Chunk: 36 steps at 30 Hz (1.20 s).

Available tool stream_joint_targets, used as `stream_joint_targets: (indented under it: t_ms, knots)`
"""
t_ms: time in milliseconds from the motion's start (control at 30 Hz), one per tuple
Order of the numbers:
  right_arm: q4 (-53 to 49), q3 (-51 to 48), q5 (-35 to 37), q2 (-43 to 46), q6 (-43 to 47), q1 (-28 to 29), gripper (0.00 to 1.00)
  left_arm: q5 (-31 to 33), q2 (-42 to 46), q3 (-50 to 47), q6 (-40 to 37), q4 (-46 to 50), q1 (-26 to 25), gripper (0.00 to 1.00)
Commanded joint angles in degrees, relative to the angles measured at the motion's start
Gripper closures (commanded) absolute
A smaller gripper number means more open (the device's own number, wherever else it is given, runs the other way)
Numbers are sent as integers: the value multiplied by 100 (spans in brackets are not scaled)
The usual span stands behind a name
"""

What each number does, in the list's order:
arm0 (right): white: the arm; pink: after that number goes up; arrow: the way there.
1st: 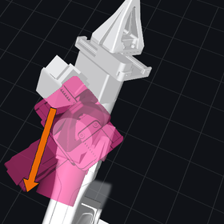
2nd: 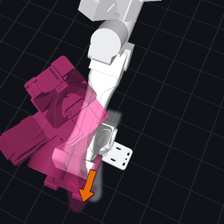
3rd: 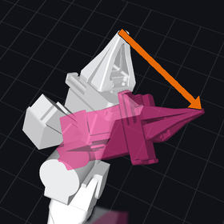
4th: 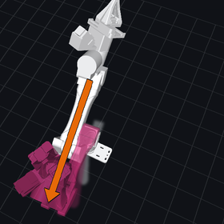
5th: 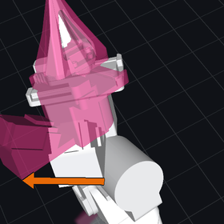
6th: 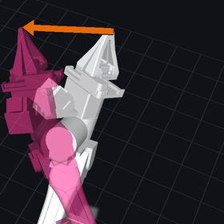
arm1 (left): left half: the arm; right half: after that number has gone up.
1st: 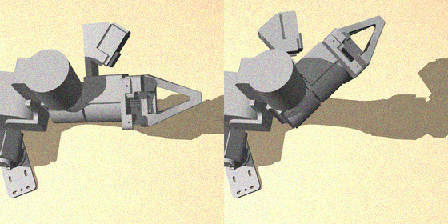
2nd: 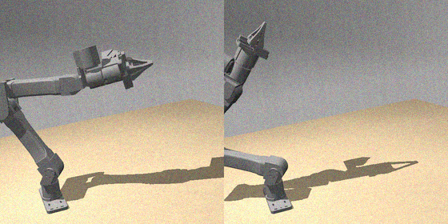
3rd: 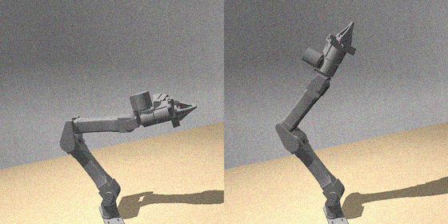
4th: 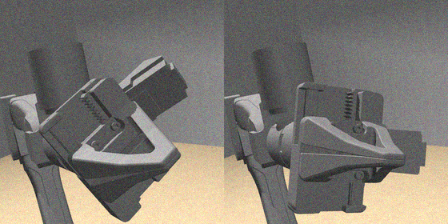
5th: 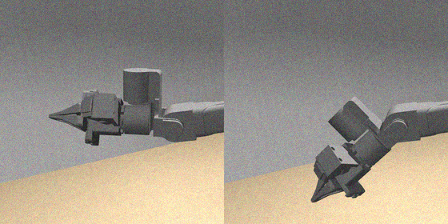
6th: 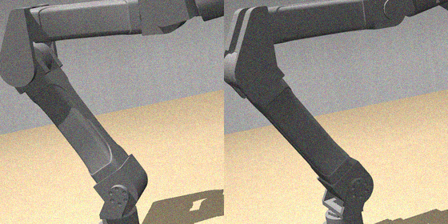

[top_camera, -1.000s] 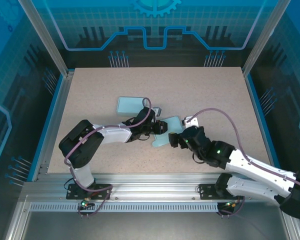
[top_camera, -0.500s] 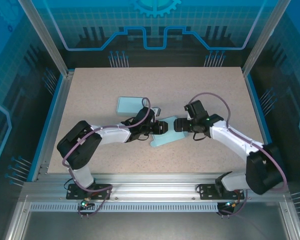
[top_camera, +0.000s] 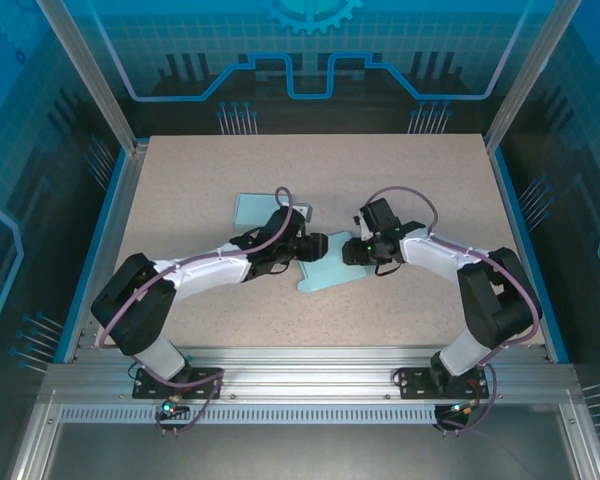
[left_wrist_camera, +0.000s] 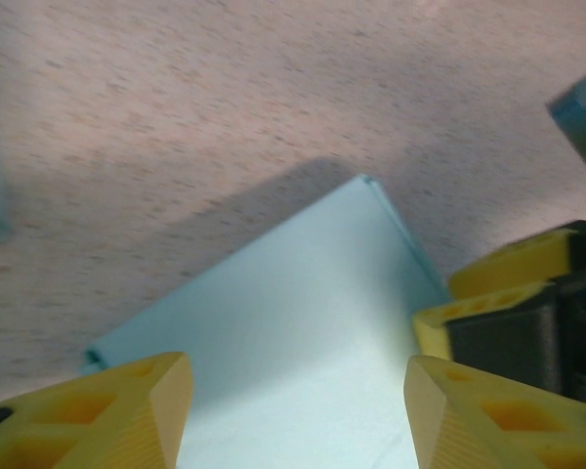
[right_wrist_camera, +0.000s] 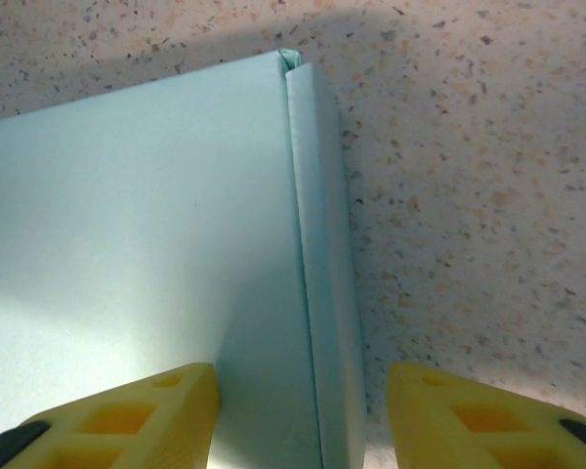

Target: Fold the paper box

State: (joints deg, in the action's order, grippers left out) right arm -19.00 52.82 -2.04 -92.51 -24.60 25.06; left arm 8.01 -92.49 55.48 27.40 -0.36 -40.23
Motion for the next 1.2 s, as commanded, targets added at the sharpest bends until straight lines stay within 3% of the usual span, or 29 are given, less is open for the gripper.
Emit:
stream_joint_targets:
  t_ms: [0, 100, 233, 367, 600, 800, 1033, 1167]
  knots:
    - [-24, -183, -107, -332, -14, -49, 50, 1273, 6, 192, -570, 1038, 32, 37]
    - [-42, -167, -169, -317, 14, -48, 50, 1600, -322, 368, -904, 1438, 133, 36]
    - [-152, -73, -132, -150, 60, -45, 47, 1171, -670, 488, -1112, 1444, 420, 37]
    - [-233, -26, -123, -53, 120, -45, 43, 568, -925, 508, -1083, 1213, 609, 43]
    - [-121, -208, -144, -127, 7, -38, 43, 382, -1294, 512, -1000, 1239, 678, 56]
    - [361, -1032, -288, 88, -546, 177, 47, 163, -1454, 428, -982, 1054, 701, 66]
    - [296, -1385, 177, 550, -1072, 999, 47, -167, -1667, 753, -1120, 924, 729, 69]
    - [-668, -1039, 1528, 942, -1038, 1409, 39, -143, -1465, 851, -1123, 1016, 818, 69]
